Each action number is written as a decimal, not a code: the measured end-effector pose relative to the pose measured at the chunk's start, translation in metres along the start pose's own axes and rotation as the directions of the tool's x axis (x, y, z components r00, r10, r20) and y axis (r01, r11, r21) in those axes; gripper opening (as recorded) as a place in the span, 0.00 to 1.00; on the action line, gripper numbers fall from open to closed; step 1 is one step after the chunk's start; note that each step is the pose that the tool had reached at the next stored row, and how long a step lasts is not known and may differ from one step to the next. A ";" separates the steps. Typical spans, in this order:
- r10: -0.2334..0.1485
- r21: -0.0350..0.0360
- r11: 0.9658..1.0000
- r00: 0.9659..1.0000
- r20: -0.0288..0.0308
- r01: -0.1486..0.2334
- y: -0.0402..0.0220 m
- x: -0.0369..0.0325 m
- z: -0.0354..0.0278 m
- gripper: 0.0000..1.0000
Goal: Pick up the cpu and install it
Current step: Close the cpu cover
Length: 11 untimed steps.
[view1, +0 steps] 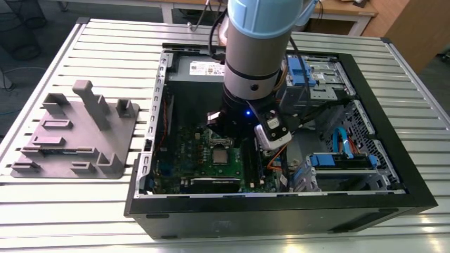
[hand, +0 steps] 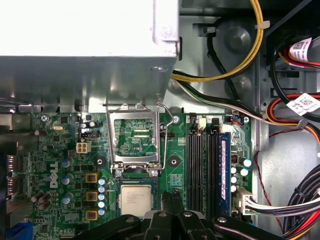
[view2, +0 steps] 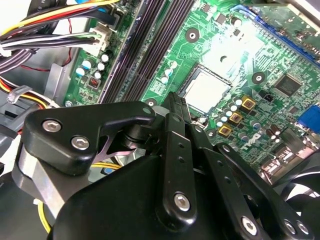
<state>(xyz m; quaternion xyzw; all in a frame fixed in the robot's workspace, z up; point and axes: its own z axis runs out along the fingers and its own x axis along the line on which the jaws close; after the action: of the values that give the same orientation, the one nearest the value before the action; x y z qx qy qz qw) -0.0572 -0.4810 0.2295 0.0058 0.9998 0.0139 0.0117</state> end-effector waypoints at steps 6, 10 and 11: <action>0.000 0.000 1.000 1.000 0.000 0.000 0.0000 -0.0012 0.0001 0.11; 0.000 0.000 1.000 1.000 0.000 0.000 0.0000 -0.0012 0.0001 0.11; 0.000 0.000 1.000 1.000 0.000 0.000 0.0000 -0.0013 0.0001 0.11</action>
<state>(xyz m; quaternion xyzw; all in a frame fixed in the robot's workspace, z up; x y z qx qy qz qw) -0.0560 -0.4810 0.2295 0.0058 0.9998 0.0139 0.0117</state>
